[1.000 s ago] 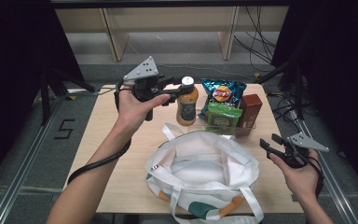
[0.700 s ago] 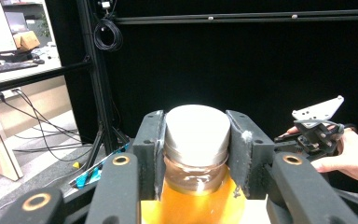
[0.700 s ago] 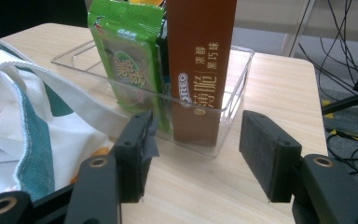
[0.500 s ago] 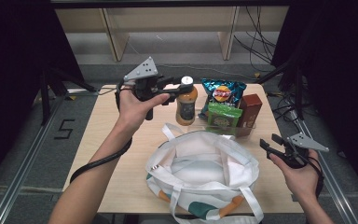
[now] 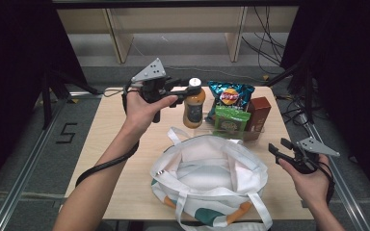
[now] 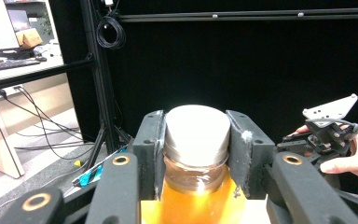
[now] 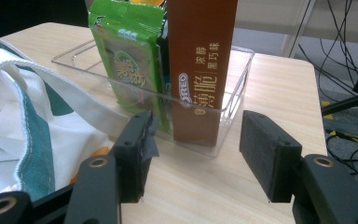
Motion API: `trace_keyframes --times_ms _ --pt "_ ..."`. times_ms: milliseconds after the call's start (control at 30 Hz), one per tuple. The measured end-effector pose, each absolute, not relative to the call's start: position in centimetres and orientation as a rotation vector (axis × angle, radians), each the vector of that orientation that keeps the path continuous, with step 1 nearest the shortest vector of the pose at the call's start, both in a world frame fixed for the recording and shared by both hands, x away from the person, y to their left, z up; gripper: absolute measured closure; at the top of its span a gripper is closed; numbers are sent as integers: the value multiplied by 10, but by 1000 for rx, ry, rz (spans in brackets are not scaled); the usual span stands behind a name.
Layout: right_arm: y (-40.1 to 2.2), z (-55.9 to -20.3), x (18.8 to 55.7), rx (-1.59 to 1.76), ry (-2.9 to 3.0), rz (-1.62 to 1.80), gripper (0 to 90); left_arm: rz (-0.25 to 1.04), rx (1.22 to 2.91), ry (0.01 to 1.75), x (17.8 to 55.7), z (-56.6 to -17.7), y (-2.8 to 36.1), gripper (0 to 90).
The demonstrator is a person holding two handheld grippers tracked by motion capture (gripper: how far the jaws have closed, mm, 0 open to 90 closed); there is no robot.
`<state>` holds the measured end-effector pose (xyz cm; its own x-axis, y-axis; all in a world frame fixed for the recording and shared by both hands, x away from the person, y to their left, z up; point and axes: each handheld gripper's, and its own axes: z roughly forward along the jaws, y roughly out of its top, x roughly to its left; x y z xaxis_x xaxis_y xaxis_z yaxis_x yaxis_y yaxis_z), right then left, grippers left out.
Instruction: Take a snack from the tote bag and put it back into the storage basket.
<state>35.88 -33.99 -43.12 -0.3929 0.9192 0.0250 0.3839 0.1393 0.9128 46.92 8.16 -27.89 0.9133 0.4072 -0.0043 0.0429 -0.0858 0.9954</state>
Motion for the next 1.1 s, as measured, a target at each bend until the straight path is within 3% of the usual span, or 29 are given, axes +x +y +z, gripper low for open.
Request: trace_keyframes --times_ms 1100 --pt "-341 -432 359 1230 1863 1215 451 324 1656 384 486 -296 73 590"
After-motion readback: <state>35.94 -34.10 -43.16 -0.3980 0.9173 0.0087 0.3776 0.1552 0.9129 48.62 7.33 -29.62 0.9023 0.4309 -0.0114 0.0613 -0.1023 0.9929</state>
